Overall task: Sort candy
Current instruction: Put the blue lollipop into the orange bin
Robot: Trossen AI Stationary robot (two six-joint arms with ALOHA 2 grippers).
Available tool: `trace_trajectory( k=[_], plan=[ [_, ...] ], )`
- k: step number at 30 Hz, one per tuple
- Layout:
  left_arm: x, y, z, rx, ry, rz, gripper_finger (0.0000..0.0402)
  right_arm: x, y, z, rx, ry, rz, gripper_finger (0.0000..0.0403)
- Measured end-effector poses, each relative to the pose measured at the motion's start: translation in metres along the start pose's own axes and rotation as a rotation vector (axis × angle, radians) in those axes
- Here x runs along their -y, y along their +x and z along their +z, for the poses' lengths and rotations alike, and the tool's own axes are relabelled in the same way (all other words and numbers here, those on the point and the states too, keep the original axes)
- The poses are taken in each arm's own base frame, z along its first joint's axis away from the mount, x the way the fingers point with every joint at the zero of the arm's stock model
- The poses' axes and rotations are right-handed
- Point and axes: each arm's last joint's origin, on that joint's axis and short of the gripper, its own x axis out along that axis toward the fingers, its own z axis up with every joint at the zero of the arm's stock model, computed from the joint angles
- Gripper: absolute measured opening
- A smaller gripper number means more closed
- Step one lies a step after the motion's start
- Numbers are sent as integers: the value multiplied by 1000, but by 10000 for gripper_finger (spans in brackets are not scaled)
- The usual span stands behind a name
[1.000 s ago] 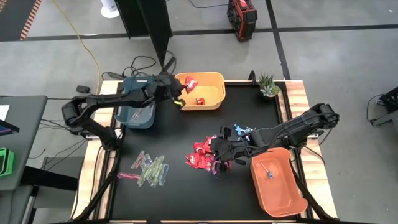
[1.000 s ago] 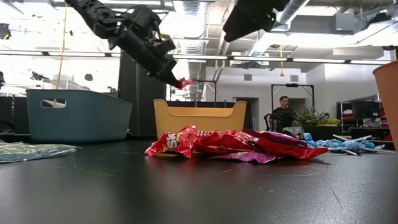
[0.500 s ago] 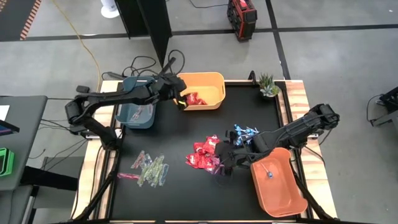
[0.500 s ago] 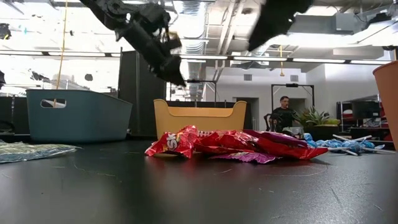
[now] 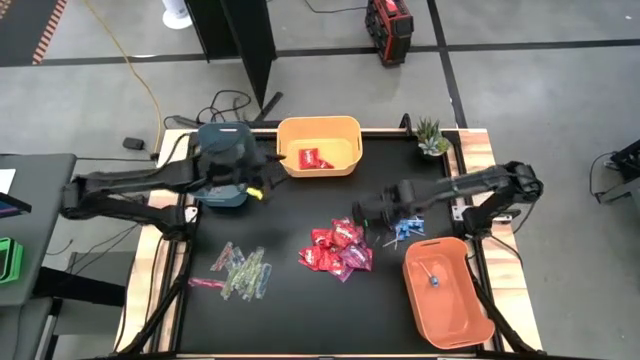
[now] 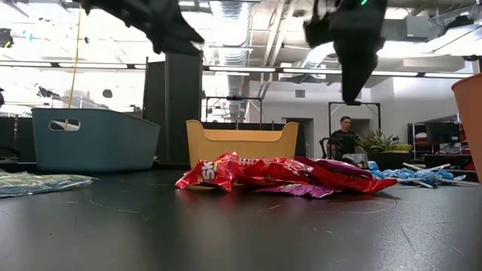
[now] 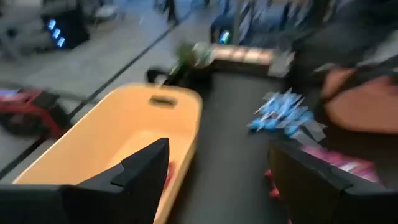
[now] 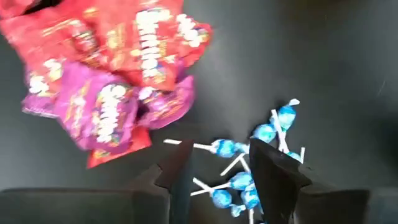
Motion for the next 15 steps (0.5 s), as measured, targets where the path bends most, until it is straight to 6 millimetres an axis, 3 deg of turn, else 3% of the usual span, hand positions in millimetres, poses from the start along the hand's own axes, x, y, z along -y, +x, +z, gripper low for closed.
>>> trace_trajectory(
  k=[8, 15],
  plan=[
    [33, -34, -30, 99, -43, -178, 267, 62, 33, 31, -120, 129, -12, 219],
    [48, -38, -60, 59, -49, -211, 267, 79, 70, 40, -263, 158, -68, 213]
  ],
)
